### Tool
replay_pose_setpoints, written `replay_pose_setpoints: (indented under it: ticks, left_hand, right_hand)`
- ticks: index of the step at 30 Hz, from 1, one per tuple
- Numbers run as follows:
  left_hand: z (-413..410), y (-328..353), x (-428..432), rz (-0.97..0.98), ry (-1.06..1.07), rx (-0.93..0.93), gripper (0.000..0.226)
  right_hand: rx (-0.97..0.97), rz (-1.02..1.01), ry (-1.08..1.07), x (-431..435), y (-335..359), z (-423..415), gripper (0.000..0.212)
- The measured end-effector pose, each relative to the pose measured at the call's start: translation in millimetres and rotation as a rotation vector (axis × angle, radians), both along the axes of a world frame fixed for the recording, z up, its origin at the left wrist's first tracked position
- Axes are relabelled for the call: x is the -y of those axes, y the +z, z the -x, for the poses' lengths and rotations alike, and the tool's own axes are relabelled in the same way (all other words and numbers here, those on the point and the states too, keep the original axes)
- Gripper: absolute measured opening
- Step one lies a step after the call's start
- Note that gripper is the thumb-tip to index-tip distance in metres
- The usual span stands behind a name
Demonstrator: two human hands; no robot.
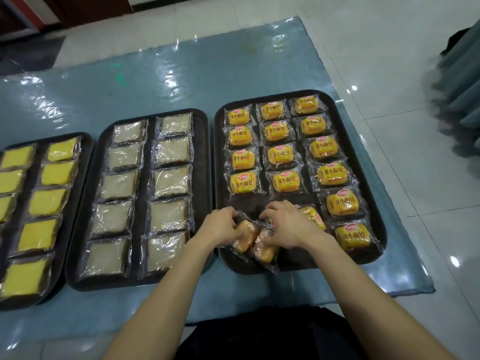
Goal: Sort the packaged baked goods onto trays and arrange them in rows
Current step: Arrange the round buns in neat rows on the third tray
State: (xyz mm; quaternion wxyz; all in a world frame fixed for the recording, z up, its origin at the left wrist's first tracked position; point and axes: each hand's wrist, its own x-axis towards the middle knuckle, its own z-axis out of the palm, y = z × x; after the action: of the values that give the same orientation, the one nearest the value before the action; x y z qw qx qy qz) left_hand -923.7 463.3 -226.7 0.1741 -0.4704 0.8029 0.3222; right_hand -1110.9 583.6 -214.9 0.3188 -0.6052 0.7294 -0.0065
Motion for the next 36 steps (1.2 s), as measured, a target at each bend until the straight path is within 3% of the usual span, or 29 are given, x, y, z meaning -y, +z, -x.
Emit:
replay_pose_setpoints:
  ticks: [5, 7, 9, 11, 13, 16, 17, 20, 23, 26, 29, 33, 36]
  left_hand:
    - [-12.7, 9.2, -6.0, -0.134, 0.137, -0.164, 0.042]
    - [-21.1, 14.1, -9.0, -0.155, 0.270, -0.343, 0.041]
    - [-28.4, 18.0, -11.8, -0.156, 0.433, -0.591, 0.040]
    - [-31.9, 22.4, -13.9, -0.151, 0.560, -0.825, 0.041]
    - [-30.9, 25.2, -17.5, -0.097, 0.564, -0.916, 0.043]
    - [-26.6, 22.7, -24.1, 0.019, 0.448, -0.894, 0.054]
    - [-25.8, 21.0, -25.7, 0.021, 0.447, -0.906, 0.059]
    - [-25.1, 25.0, -27.7, -0.035, 0.613, -0.949, 0.064]
    - [-27.3, 32.4, -21.7, -0.273, 0.842, -1.046, 0.033]
    - [-26.1, 35.7, -22.1, -0.402, 0.740, -0.923, 0.039]
    - [-22.2, 37.1, -24.1, -0.380, 0.705, -0.949, 0.028]
    - [-23.7, 46.8, -15.2, -0.321, 0.444, -0.778, 0.042]
    - [-13.0, 50.0, -14.6, -0.318, 0.531, -0.825, 0.042]
  right_hand:
    - [-0.007, -0.003, 0.027, -3.8, 1.2, 0.3, 0.065]
    - [0.028, -0.013, -0.002, -5.1, 2.6, -0.6, 0.067]
    - [0.099, 0.092, -0.123, -7.3, 6.2, -5.2, 0.064]
    - [0.156, 0.316, -0.324, -7.7, 13.3, -15.0, 0.048]
    - [0.339, 0.362, -0.547, -2.1, 25.3, -24.2, 0.040]
    - [0.931, 0.128, -0.774, 9.4, 31.2, -28.8, 0.036]
    - [1.030, 0.110, -0.807, 10.5, 29.7, -28.4, 0.029]
    - [0.965, 0.165, -0.834, 8.0, 19.2, -21.6, 0.030]
    - [0.901, 0.204, -0.757, 5.6, 16.9, -11.9, 0.039]
    - [0.841, 0.250, -0.665, 6.0, 20.6, -11.7, 0.044]
    - [0.842, 0.346, -0.725, 6.8, 21.8, -12.6, 0.037]
    - [0.833, 0.264, -0.630, 4.6, 29.6, -8.0, 0.036]
    - [0.848, 0.282, -0.669, 7.8, 28.6, -12.6, 0.024]
